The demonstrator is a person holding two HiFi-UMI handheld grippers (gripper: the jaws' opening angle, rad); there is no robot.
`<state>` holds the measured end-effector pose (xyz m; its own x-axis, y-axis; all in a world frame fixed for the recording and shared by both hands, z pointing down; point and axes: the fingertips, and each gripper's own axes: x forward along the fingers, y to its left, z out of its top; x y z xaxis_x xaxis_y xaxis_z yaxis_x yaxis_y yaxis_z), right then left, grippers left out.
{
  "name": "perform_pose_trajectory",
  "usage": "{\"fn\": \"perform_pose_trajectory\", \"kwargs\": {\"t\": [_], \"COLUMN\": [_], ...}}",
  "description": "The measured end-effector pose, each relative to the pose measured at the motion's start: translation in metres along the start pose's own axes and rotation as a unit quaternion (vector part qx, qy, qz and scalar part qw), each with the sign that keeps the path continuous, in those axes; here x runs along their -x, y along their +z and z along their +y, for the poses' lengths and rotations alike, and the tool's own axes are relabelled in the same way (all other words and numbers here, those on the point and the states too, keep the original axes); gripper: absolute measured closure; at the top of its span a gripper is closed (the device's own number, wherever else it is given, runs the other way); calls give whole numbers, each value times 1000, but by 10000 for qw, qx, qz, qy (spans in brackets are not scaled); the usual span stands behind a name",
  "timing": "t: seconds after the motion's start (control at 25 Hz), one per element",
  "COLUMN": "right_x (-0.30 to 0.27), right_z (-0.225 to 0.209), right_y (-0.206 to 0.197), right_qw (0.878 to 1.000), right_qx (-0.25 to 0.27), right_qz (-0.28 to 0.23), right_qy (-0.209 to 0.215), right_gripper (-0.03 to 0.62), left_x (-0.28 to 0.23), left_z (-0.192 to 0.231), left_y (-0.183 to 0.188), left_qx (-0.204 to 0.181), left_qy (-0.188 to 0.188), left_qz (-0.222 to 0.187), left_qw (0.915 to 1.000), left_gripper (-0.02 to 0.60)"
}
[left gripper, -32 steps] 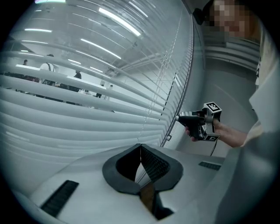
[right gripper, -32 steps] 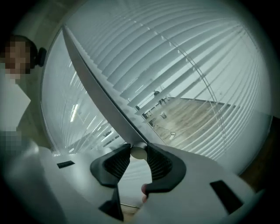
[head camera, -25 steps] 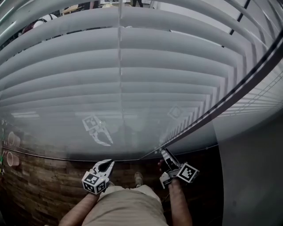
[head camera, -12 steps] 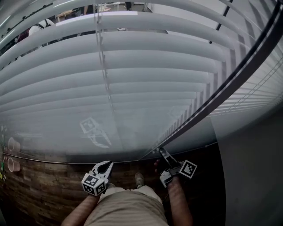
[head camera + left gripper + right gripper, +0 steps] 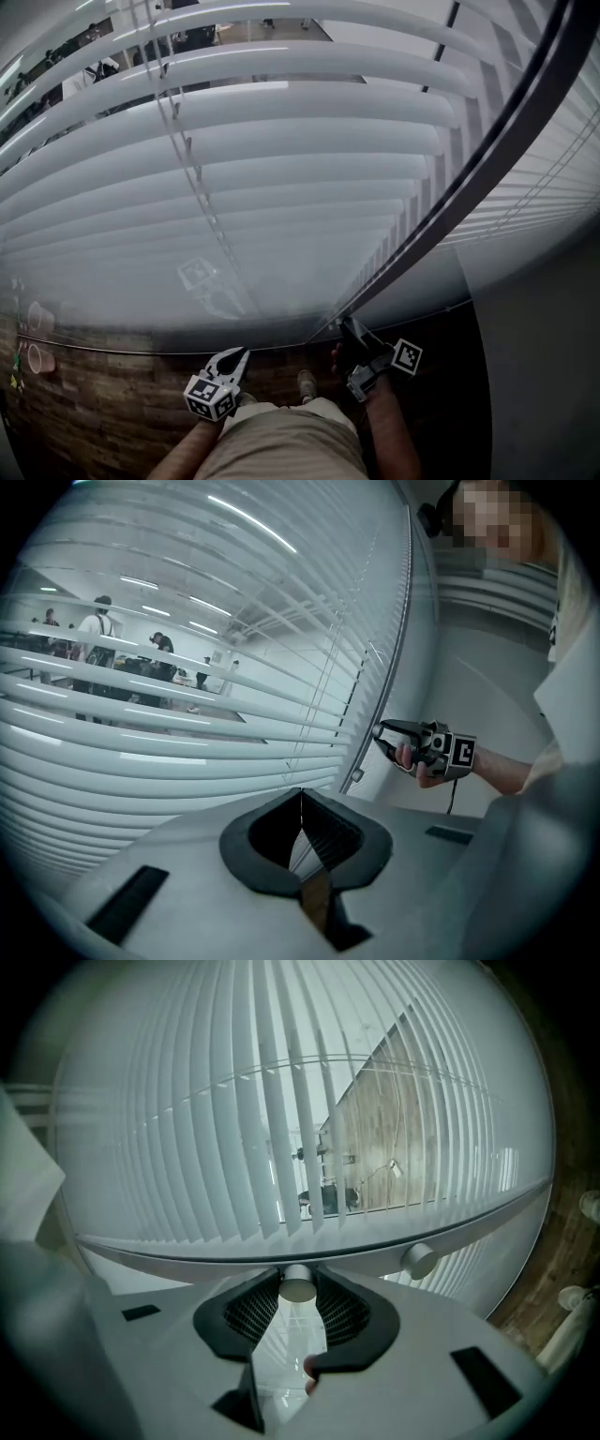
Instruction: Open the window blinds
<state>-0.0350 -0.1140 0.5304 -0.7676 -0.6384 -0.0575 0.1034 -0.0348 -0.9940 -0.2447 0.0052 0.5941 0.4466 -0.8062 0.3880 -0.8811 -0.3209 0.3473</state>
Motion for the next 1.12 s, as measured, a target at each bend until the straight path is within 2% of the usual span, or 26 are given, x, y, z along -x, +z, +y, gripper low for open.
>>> {"fn": "perform_pose_trajectory", "kwargs": {"t": [0.08,0.12,0.2,0.32,0.44,0.48,0.52,0.68,0.72,0.76,0.8,0.84,0.88,1.04,1.12], "right_x": [-1,-1,-3,-4,7,10,12,19,20,21,22,21,21,19,19], "right_z": [1,1,3,12,10,9,10,25,29,32,33,30,24,-26,-45], "right_y": [-2,-3,-4,-9,-10,-9,-8,2,3,5,5,5,5,-3,-5], "right_qw": [9999,9995,9941,9714,9435,9284,9081,7997,7813,7717,7714,7787,7910,8588,8825], "right_qx": [80,280,1033,2256,3019,3360,3794,5541,5779,5905,5916,5829,5668,4485,3967], "right_qz": [76,130,301,668,1141,1319,1501,2098,2144,2145,2114,2064,2009,1884,1807], "right_qy": [8,-25,-139,-308,-757,-877,-944,-973,-975,-991,-1018,-1060,-1128,-1606,-1762], "right_gripper": [470,471,471,468,454,454,454,454,454,454,454,454,454,454,454], "left_x": [1,1,-2,-4,0,0,-2,-7,-3,0,2,3,2,-2,-4], "left_z": [-1,-2,-2,-5,-10,-10,-10,-24,-29,-33,-37,-39,-40,-43,-45], "left_y": [1,0,-1,-4,1,4,7,16,17,16,14,12,10,7,8], "left_qx": [5,12,35,125,188,169,135,63,98,145,196,243,283,379,378], "left_qy": [43,67,122,222,407,479,532,681,734,782,820,854,888,991,999], "left_qz": [-10,-16,-44,-167,-326,-370,-415,-550,-538,-514,-490,-472,-468,-535,-556], "left_qw": [10000,10000,9999,9995,9985,9980,9976,9961,9958,9955,9952,9949,9945,9929,9927], "left_gripper": [569,569,569,569,569,569,569,569,569,569,569,569,569,569,569]}}
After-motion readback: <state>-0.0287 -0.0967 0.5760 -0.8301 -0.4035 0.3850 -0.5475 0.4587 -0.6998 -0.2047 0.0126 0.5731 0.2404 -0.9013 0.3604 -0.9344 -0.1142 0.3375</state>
